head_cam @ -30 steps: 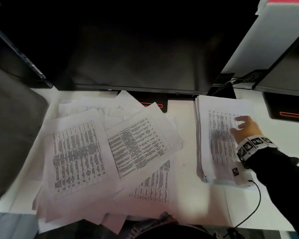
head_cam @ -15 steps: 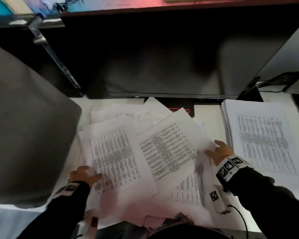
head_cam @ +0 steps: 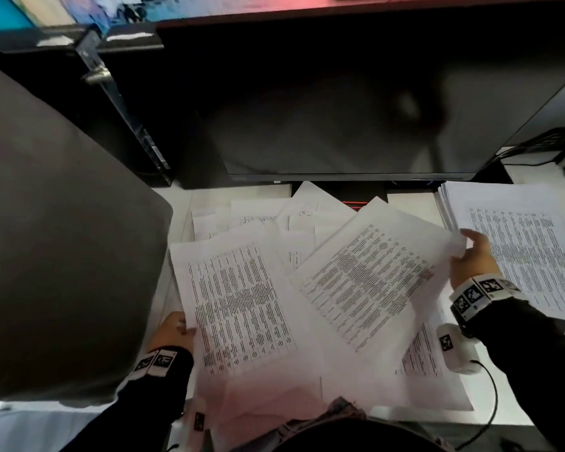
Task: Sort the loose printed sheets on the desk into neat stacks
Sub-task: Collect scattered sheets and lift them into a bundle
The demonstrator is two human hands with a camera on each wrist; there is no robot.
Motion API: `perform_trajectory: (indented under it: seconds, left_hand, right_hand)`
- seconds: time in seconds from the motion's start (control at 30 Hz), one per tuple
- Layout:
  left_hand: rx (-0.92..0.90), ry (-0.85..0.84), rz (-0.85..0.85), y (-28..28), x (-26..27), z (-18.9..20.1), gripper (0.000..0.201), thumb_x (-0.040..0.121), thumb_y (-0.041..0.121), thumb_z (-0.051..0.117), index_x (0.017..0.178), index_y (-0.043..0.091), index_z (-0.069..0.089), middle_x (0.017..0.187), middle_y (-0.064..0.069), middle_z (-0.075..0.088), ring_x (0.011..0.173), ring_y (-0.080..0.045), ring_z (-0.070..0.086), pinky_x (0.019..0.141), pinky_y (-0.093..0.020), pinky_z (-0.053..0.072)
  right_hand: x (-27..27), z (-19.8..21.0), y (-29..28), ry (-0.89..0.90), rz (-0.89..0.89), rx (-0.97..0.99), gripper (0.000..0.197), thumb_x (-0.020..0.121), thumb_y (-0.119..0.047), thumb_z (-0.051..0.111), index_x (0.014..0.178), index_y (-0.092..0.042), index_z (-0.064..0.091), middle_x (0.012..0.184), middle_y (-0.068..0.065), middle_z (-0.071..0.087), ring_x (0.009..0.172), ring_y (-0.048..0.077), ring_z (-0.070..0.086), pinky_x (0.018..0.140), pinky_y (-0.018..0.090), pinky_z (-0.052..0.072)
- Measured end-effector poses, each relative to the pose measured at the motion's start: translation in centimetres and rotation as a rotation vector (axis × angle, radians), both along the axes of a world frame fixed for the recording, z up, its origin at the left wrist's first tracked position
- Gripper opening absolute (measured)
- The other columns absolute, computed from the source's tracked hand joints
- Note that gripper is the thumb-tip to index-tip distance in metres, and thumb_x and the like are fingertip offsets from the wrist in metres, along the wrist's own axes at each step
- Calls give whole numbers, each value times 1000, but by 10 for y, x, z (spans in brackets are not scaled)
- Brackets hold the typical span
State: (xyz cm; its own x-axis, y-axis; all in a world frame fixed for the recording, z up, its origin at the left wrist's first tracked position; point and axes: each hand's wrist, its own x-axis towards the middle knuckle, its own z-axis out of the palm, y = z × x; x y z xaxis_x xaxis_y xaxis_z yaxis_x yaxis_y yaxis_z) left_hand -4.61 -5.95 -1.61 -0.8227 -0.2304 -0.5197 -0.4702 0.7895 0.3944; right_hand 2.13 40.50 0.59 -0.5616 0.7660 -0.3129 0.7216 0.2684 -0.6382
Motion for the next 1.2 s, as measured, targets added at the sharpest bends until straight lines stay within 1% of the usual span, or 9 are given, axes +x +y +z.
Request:
perform_trajectory:
  seconds: [0.13,0.3,0.47,0.53,0.6,0.77,0.97,1.1,1.2]
  left_hand:
    - [12,81,-35,-6,-2,10,8,91,10,49,86,16,48,82,-6,56,71,-21,49,70,-29,38]
    - [77,9,-105,-8,-5,6,10,90,13,53,83,21,51,80,2,55,86,-22,57,78,-32,44]
    - [-80,47,-174,5,-5,2,18,83,26,62,92,9,62,94,-12,60,82,-24,56,76,-26,43]
    - [-96,73,-128,10,-2,1,25,81,27,63,100,12,64,105,-12,60,81,-21,54,75,-24,41]
    - [-88,96,-68,14,-1,-1,28,81,28,64,104,13,63,115,-13,53,81,-20,52,78,-27,44]
    - [84,104,31,8,-8,-3,13,84,23,62,93,16,56,97,-7,54,76,-19,54,69,-26,41]
    - [176,288,98,-4,-14,-1,7,86,11,60,83,16,55,83,-7,60,66,-17,51,61,-23,37]
    - [244,421,189,-11,-16,1,15,87,1,54,98,12,55,91,-9,60,78,-26,56,69,-25,40]
    - [387,452,246,-4,-13,5,34,85,-8,53,116,6,46,90,-9,57,73,-21,53,54,-4,42]
  right_hand:
    - [-5,3,5,14,10,13,50,90,1,44,134,-21,34,98,14,64,79,26,59,74,37,50]
    - [-13,-2,-25,100,88,-149,37,90,7,45,123,-9,44,72,9,56,54,21,50,41,26,45]
    - [-24,-17,-61,48,26,-518,39,86,-2,59,118,-13,40,101,19,58,73,30,66,58,38,58]
    - [-22,-27,-79,-133,181,-442,51,83,-11,65,128,-9,39,117,15,57,103,35,60,83,48,53]
    - [-18,-33,-96,-257,327,-258,54,84,-10,63,132,-3,39,123,16,57,107,30,57,91,40,48]
    - [-16,-22,-103,-382,395,-53,12,90,-13,52,100,-8,55,97,15,60,91,26,58,75,30,42]
    - [-17,-12,-71,-493,369,14,22,91,-23,49,104,-8,58,112,16,64,95,29,59,74,30,41]
    - [-13,-10,-69,-545,373,6,23,91,-24,50,104,-7,60,91,10,60,83,24,52,73,29,38]
    - [-15,-13,-81,-578,429,2,15,92,-20,48,90,-9,58,84,8,61,79,22,52,71,29,39]
